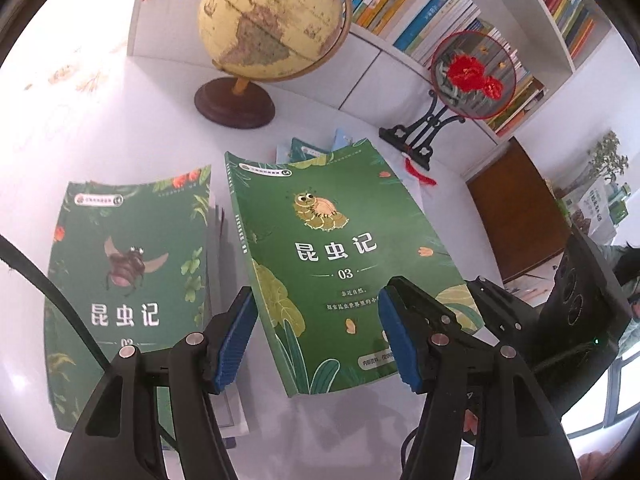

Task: Organize books
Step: 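Carry the caterpillar-cover book with both grippers toward the beetle-cover book stack, then lower the caterpillar-cover book flat onto the beetle-cover book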

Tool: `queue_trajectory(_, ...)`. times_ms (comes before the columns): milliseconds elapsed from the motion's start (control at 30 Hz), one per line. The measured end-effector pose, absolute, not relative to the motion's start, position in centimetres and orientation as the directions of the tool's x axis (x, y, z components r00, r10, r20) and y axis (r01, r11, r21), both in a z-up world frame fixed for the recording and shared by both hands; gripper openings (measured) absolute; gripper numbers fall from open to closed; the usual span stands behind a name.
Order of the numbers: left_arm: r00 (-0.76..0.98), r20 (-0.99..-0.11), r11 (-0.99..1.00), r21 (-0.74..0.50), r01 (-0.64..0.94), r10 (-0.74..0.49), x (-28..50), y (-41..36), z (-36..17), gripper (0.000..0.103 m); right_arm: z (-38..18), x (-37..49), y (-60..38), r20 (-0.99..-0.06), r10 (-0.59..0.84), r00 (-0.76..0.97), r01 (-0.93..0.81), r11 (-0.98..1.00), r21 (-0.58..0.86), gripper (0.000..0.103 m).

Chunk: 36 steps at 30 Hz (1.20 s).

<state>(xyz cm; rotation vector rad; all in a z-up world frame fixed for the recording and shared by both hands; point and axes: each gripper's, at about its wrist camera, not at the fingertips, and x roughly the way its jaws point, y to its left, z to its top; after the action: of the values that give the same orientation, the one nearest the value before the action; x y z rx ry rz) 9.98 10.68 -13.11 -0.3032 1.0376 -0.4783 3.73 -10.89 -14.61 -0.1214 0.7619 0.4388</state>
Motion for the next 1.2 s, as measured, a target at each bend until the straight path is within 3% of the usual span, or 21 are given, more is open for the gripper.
queue_trajectory(800,0.44,-0.65,0.785,-0.516,0.343,-0.619,8.5,12.8,-4.4,0.059,-4.0,0.3,-8.4,-0.617,0.267,0.74,-0.371,0.927,-0.044,0.025)
queue_trajectory(1000,0.459,-0.654,0.799,-0.494,0.342,-0.601,8.0,14.4,-2.3,0.059,-2.1,-0.2,-7.6,-0.621,0.273,0.735,-0.388,0.92,-0.055,0.025)
queue_trajectory(1200,0.49,-0.707,0.857,-0.467,0.218,-0.51,7.9,19.5,-4.6,0.059,-3.7,0.6,-4.2,-0.619,0.387,0.683,-0.473,0.881,0.029,0.025)
